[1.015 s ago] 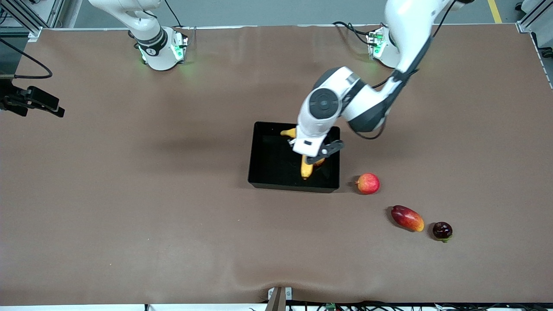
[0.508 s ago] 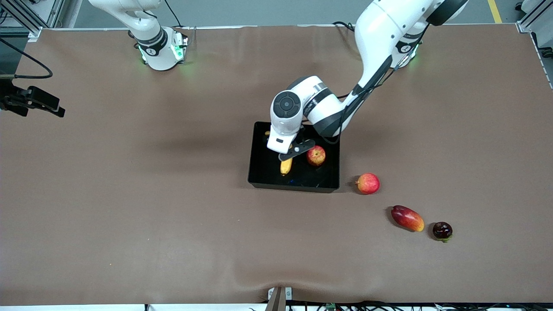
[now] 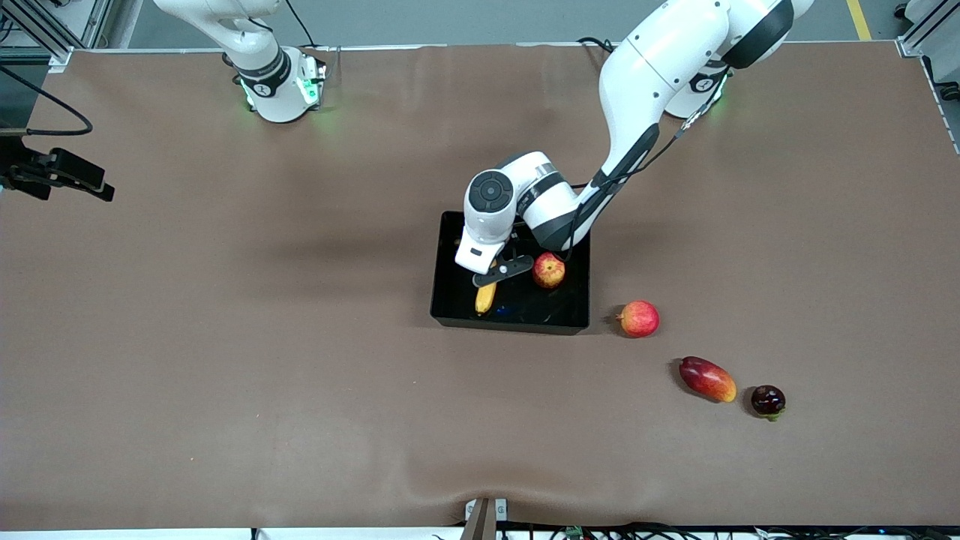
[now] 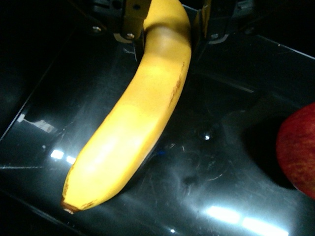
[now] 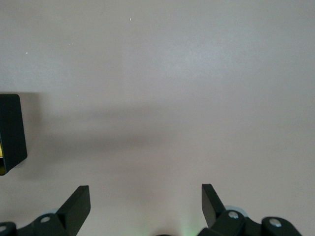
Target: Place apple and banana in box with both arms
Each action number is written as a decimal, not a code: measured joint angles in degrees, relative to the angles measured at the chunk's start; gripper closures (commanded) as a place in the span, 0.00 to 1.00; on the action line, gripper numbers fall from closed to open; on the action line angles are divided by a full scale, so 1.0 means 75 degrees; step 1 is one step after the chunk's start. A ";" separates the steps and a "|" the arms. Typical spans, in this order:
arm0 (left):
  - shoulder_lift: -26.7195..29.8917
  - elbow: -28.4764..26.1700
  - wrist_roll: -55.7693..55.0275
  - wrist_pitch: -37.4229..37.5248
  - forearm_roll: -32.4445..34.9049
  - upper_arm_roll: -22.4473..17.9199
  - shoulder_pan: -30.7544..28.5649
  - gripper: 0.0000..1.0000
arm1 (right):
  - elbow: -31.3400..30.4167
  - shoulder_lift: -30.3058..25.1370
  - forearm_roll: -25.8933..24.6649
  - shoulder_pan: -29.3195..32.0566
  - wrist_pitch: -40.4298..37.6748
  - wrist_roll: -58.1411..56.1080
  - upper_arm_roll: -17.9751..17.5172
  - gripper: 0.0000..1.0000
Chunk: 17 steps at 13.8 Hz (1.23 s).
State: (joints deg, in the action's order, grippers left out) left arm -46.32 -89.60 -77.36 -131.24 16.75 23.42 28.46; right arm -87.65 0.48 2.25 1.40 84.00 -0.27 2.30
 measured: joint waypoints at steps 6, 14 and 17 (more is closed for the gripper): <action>0.0931 0.0472 0.0028 0.0452 0.0288 -0.0475 -0.0473 0.00 | 0.0000 0.0000 0.0002 0.0002 -0.0003 0.0000 0.0002 0.00; 0.3880 0.0463 0.3188 0.3250 0.0236 -0.0506 -0.2818 0.00 | 0.0000 0.0000 0.0016 0.0003 -0.0007 0.0000 0.0000 0.00; 0.4444 0.0437 0.4967 0.3522 -0.0465 -0.0499 -0.3720 0.00 | 0.0000 0.0000 0.0018 0.0004 -0.0008 0.0000 0.0001 0.00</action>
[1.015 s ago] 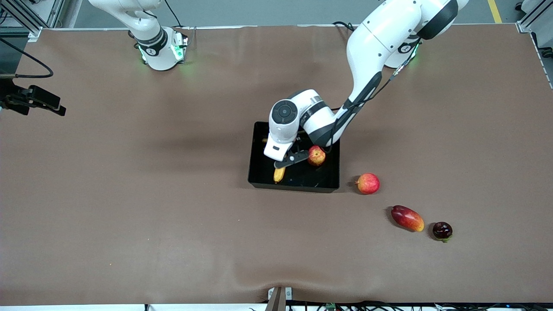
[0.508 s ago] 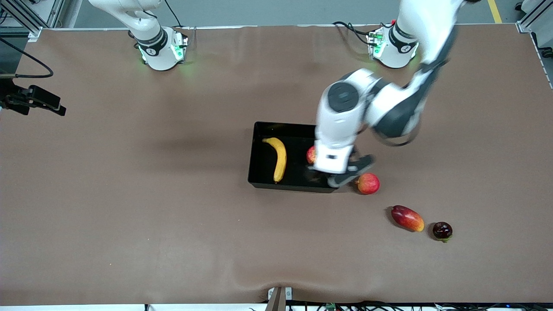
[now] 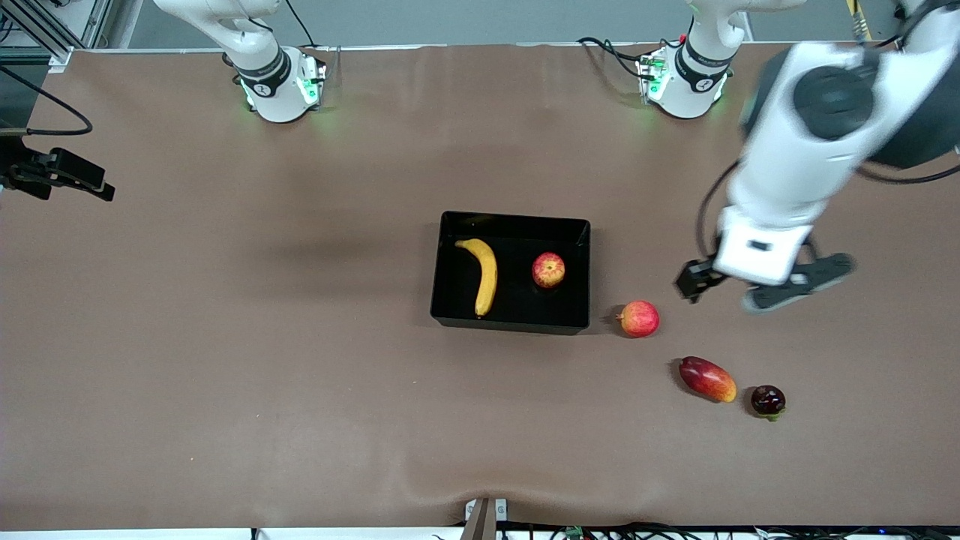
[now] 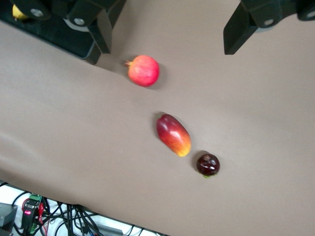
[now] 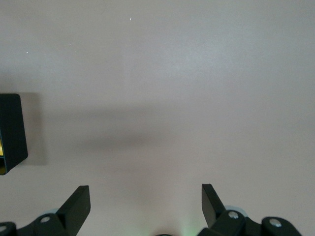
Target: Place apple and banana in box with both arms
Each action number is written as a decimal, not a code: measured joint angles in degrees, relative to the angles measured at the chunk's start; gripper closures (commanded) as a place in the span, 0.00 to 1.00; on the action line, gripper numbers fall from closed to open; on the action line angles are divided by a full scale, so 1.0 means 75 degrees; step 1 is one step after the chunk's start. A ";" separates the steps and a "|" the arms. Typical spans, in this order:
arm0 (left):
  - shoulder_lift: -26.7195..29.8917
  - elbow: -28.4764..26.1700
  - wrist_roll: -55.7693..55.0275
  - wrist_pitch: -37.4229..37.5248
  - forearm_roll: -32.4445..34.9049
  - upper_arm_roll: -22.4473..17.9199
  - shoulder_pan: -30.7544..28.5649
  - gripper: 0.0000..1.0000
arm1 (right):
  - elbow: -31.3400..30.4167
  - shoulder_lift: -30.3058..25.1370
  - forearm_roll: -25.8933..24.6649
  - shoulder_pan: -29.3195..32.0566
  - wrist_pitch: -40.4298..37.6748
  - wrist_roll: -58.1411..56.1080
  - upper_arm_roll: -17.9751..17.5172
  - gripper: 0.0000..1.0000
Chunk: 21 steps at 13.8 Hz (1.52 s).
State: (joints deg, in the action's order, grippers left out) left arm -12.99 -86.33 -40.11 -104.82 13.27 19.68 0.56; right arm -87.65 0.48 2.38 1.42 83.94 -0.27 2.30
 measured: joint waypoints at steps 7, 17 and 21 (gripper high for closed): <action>0.1455 -0.0279 0.3160 0.1771 -0.1199 -0.1153 -0.0474 0.00 | 0.0000 0.0000 0.0006 0.0000 -0.0001 0.0000 -0.0001 0.00; 0.2731 -0.1135 0.4397 0.2355 -0.1621 -0.2437 0.0000 0.00 | 0.0000 0.0000 0.0007 0.0001 -0.0001 0.0000 -0.0001 0.00; 0.2811 -0.1141 0.4394 0.2354 -0.1714 -0.2473 0.0097 0.00 | 0.0000 0.0000 0.0007 0.0001 -0.0002 0.0000 -0.0001 0.00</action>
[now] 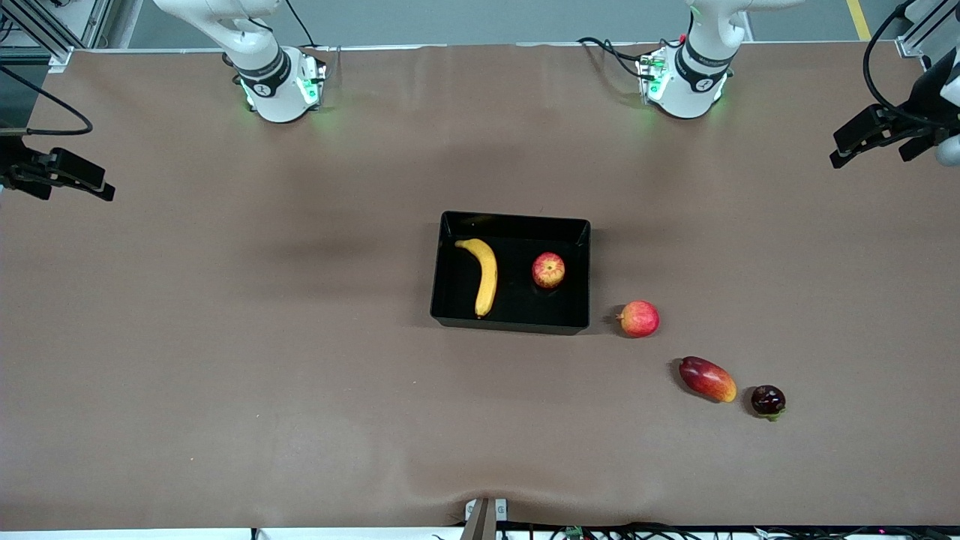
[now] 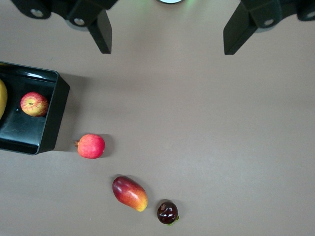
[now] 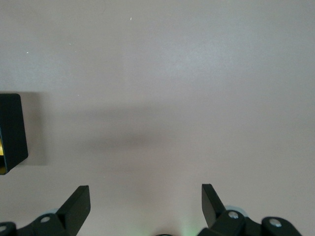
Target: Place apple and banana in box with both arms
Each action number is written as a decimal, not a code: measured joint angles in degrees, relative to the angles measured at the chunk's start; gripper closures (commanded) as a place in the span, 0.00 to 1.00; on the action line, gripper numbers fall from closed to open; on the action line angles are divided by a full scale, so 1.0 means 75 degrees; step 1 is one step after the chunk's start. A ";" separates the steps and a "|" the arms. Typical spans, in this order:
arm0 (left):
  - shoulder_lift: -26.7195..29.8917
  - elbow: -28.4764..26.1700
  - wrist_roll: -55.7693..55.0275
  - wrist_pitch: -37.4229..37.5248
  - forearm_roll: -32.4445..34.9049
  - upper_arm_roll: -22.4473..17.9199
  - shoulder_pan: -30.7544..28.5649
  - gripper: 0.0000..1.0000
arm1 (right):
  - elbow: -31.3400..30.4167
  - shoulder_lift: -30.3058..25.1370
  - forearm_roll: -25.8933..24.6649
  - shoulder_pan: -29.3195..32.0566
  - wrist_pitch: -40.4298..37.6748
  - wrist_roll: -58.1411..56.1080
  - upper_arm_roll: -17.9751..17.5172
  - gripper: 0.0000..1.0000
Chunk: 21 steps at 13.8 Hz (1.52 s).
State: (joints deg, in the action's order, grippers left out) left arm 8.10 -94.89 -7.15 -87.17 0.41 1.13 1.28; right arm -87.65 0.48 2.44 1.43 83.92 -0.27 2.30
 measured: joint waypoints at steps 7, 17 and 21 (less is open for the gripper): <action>-0.0047 0.0013 0.0003 0.0000 0.0000 -0.0003 0.0058 0.00 | 0.0000 0.0000 0.0000 0.0000 -0.0027 0.0000 0.0000 0.00; -0.0085 -0.0068 0.0004 -0.0087 0.0000 -0.0046 0.0039 0.00 | 0.0000 0.0000 0.0000 0.0000 -0.0036 0.0000 0.0000 0.00; -0.0199 -0.0016 0.0004 -0.0122 0.0000 -0.0047 0.0046 0.00 | 0.0000 0.0000 0.0000 0.0000 -0.0038 0.0000 0.0000 0.00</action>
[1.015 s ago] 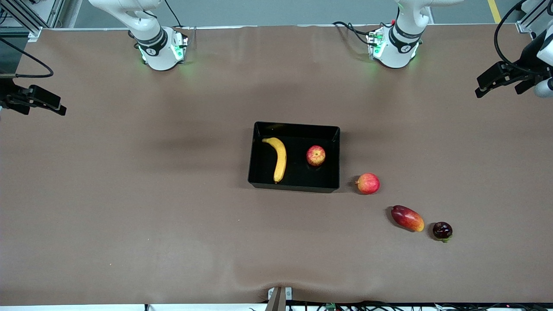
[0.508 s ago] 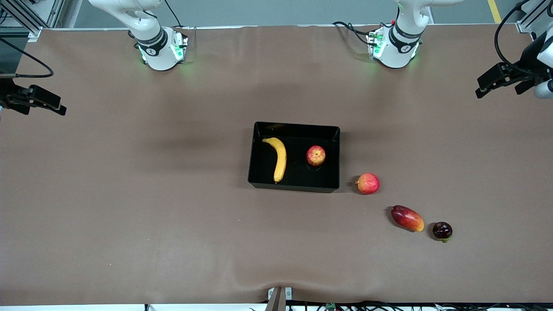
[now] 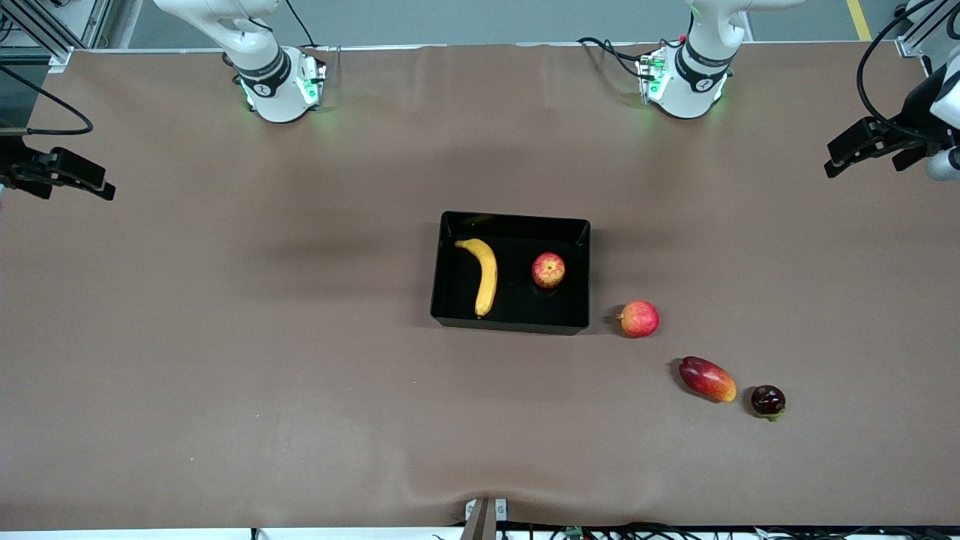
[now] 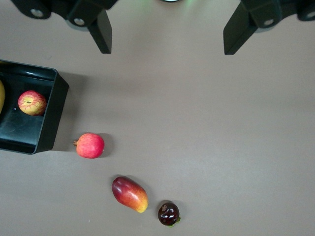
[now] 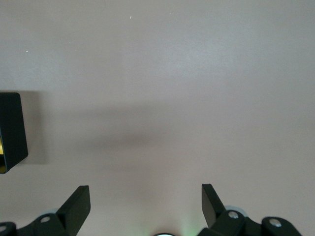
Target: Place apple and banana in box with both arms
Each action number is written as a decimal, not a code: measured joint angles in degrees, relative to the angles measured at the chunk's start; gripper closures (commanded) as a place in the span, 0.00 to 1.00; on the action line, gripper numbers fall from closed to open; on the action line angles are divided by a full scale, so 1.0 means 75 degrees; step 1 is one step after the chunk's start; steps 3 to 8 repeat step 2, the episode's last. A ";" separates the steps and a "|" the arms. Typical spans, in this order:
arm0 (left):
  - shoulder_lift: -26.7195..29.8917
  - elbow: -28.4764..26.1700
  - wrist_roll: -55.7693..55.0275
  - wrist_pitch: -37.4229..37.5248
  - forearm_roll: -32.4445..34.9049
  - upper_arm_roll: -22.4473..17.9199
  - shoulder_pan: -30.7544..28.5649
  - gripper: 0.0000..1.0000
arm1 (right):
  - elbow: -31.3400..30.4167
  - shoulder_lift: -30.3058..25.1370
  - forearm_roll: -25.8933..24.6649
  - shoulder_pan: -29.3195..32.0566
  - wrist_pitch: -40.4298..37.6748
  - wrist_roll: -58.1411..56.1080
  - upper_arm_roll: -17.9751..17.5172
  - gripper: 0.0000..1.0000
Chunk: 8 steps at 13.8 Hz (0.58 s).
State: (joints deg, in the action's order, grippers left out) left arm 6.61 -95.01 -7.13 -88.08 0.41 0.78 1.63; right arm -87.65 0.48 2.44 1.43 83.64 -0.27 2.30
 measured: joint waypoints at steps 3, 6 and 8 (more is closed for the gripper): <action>-0.0013 0.0005 0.0000 0.0001 0.0000 0.0004 0.0023 0.00 | 0.0000 0.0000 0.0000 0.0000 -0.0004 0.0000 0.0000 0.00; -0.0013 0.0005 0.0000 0.0001 0.0000 0.0004 0.0023 0.00 | 0.0000 0.0000 0.0000 0.0000 -0.0004 0.0000 0.0000 0.00; -0.0013 0.0005 0.0000 0.0001 0.0000 0.0004 0.0023 0.00 | 0.0000 0.0000 0.0000 0.0000 -0.0004 0.0000 0.0000 0.00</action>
